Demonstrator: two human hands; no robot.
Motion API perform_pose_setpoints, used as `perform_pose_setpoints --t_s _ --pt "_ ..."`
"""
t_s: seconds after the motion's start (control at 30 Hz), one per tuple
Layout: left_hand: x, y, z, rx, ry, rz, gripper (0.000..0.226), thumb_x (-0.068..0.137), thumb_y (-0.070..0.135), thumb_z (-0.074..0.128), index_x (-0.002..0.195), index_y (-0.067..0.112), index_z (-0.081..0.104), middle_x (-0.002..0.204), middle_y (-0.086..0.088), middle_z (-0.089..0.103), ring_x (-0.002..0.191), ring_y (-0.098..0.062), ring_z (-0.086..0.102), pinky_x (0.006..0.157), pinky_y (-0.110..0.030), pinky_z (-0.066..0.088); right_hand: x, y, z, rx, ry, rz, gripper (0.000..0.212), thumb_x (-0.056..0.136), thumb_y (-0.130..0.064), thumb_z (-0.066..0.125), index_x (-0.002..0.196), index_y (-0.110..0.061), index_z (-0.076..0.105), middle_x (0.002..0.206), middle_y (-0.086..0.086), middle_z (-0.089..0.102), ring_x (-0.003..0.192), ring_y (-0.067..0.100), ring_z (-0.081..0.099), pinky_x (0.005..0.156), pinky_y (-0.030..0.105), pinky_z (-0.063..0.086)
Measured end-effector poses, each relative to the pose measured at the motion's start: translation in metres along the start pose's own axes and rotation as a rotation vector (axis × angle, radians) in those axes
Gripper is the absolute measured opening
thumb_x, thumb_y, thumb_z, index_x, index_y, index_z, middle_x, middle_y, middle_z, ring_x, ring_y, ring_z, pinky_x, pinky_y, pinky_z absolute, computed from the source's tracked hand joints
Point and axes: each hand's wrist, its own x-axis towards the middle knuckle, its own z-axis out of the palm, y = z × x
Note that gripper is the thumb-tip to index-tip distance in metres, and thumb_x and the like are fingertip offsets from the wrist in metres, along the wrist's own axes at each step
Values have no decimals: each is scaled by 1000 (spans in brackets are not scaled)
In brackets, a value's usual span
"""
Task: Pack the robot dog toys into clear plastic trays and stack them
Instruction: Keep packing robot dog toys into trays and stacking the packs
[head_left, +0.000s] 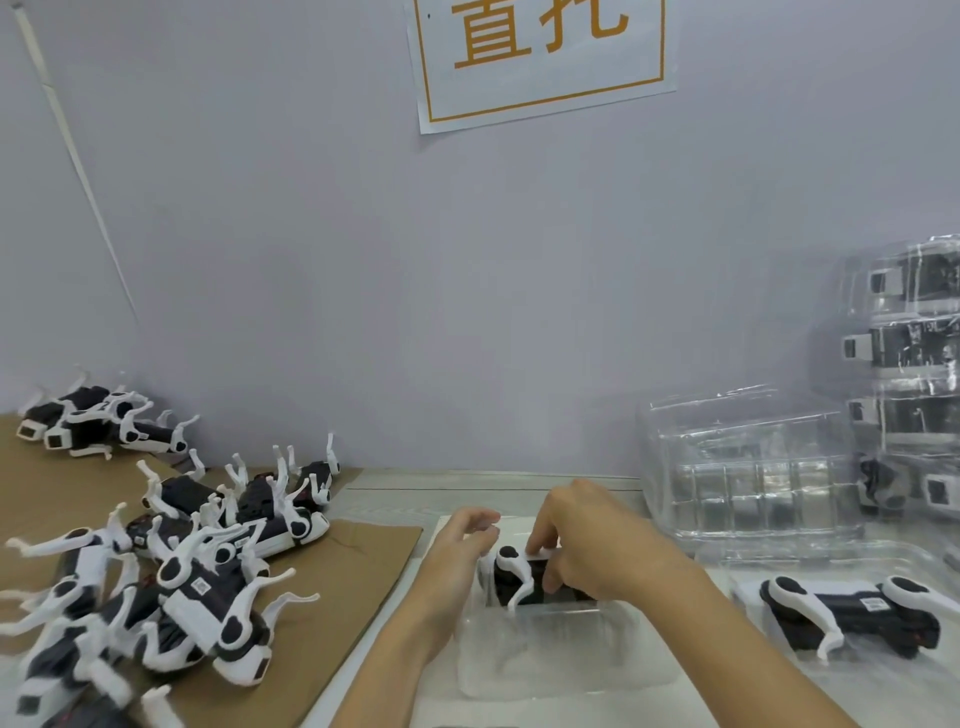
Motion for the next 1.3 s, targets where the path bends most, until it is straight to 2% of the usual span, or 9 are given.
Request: perform_pose_setpoints --t_s 0.13,0.43,0.53,0.63,0.87,0.97,1.07,1.13,1.3 --pt "0 1 1 -3 1 -10 22 99 10 52 110 26 62 121 6 60 112 -10 57 91 -28 43 1 -13 8 -155 127 -29 29 77 -11 71 102 -26 74 104 -2 66 97 22 63 68 26 41" --pt "4 1 -5 45 12 -27 35 95 -2 50 109 25 67 115 2 67 115 -13 58 95 -29 41 -10 11 5 148 54 71 21 79 -14 70 95 -27 77 78 -14 58 73 10 55 57 18 43" --pt "4 3 -11 77 12 -23 36 94 -4 50 110 23 68 112 2 69 113 -14 60 87 -25 42 -14 27 -4 162 53 120 23 84 -18 71 103 -31 73 99 -15 53 91 6 56 78 21 48" --pt "3 5 -18 124 8 -5 35 94 -2 52 110 25 68 113 3 70 113 -13 61 86 -23 43 -20 39 -15 169 56 160 22 81 -39 78 102 -34 72 97 -20 50 99 4 49 85 23 37" --pt "-2 26 -21 681 65 414 21 93 16 63 95 36 68 111 20 64 114 -4 54 102 -24 37 -19 45 -14 266 49 197 22 89 -30 72 110 -34 69 112 -8 53 99 7 53 84 22 40" --pt "-9 42 -2 833 -59 448 13 95 31 59 98 35 71 104 21 63 109 -3 55 99 -27 43 -18 45 -13 285 53 203 16 87 -29 74 101 -34 69 111 -8 55 102 8 56 85 24 43" --pt "-18 48 21 981 -132 417 25 94 39 55 92 23 74 95 12 64 94 -9 58 83 -32 52 -19 43 -11 305 40 189 14 84 -33 76 88 -40 64 109 -10 54 103 7 56 84 23 43" --pt "-20 49 25 992 -144 393 31 95 40 54 91 18 75 98 7 63 94 -13 58 85 -38 52 -19 43 -11 306 38 193 14 85 -33 76 87 -39 64 111 -10 54 100 5 57 83 22 42" --pt "-19 49 20 854 -291 346 26 96 35 53 96 22 76 108 11 54 100 -3 53 77 -13 42 -17 42 -8 286 55 201 11 87 -27 73 91 -35 67 123 -3 53 97 8 58 83 22 43"
